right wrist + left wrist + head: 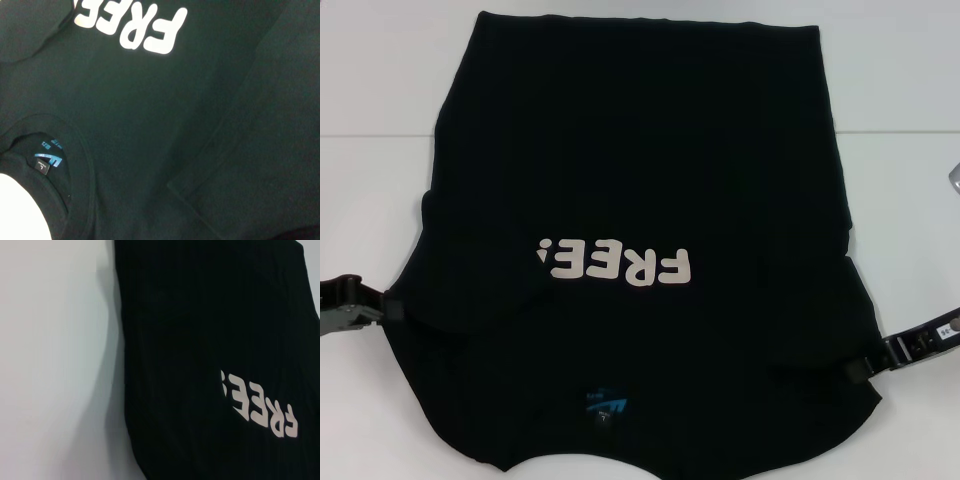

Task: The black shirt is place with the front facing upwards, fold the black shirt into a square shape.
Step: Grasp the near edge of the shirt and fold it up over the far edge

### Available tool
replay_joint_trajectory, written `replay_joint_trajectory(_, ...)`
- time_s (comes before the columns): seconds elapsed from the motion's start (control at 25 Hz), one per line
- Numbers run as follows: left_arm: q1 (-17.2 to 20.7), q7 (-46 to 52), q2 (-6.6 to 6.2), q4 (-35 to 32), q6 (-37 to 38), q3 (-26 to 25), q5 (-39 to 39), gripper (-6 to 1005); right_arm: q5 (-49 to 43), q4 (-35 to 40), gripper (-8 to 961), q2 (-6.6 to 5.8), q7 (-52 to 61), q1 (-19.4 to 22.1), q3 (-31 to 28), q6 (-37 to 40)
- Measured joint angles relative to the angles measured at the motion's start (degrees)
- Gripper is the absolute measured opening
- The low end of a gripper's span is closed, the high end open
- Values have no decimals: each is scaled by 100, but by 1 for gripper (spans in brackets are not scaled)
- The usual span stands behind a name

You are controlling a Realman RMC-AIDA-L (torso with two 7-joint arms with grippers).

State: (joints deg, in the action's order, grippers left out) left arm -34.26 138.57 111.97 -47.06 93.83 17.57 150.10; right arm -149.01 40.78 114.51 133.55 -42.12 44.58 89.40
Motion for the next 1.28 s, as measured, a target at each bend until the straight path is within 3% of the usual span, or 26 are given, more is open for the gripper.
replay_joint_trajectory(0.56,11,-6,-5,34,331,2,22,25,84,-47,75,-124,-149,63,-103,225)
replay_joint_trajectory(1.28,27,-40,-9,18,259,-77,1,26,7,-56,127,-115,-280,82,-112,135)
